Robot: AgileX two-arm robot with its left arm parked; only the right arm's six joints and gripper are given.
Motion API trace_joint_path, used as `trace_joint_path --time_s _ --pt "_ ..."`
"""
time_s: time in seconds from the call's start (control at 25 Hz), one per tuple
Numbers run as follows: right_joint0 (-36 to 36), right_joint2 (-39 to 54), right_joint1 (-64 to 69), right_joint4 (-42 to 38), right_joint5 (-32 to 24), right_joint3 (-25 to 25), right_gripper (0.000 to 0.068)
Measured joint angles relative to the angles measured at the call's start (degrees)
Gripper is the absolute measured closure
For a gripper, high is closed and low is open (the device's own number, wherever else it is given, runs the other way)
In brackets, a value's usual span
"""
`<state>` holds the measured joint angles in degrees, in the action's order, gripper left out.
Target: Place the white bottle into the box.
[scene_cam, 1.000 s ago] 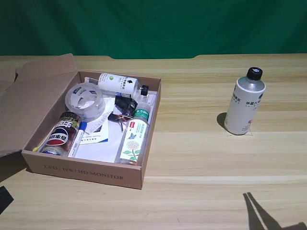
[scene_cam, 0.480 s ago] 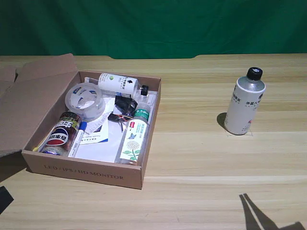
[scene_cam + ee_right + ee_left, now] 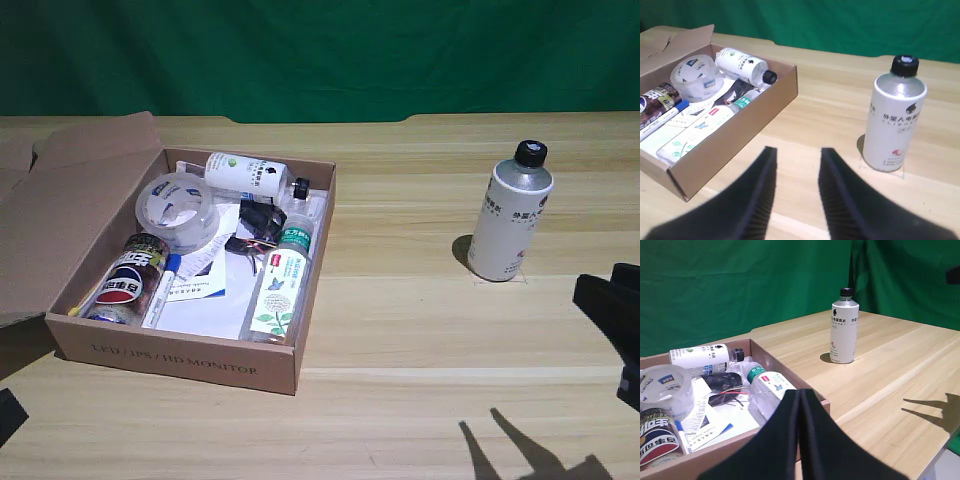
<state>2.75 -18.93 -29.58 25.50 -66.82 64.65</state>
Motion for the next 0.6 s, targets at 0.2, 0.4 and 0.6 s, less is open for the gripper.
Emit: trace_joint_path --time_s 0.2,0.4,0.6 --pt "0.0 0.0 -6.3 -0.1 1.3 0.0 0.0115" --pt "0.0 -2.8 -11.6 -1.8 1.5 0.0 0.0008" --pt "0.0 -9.0 -16.7 -4.6 1.5 0.3 0.0032"
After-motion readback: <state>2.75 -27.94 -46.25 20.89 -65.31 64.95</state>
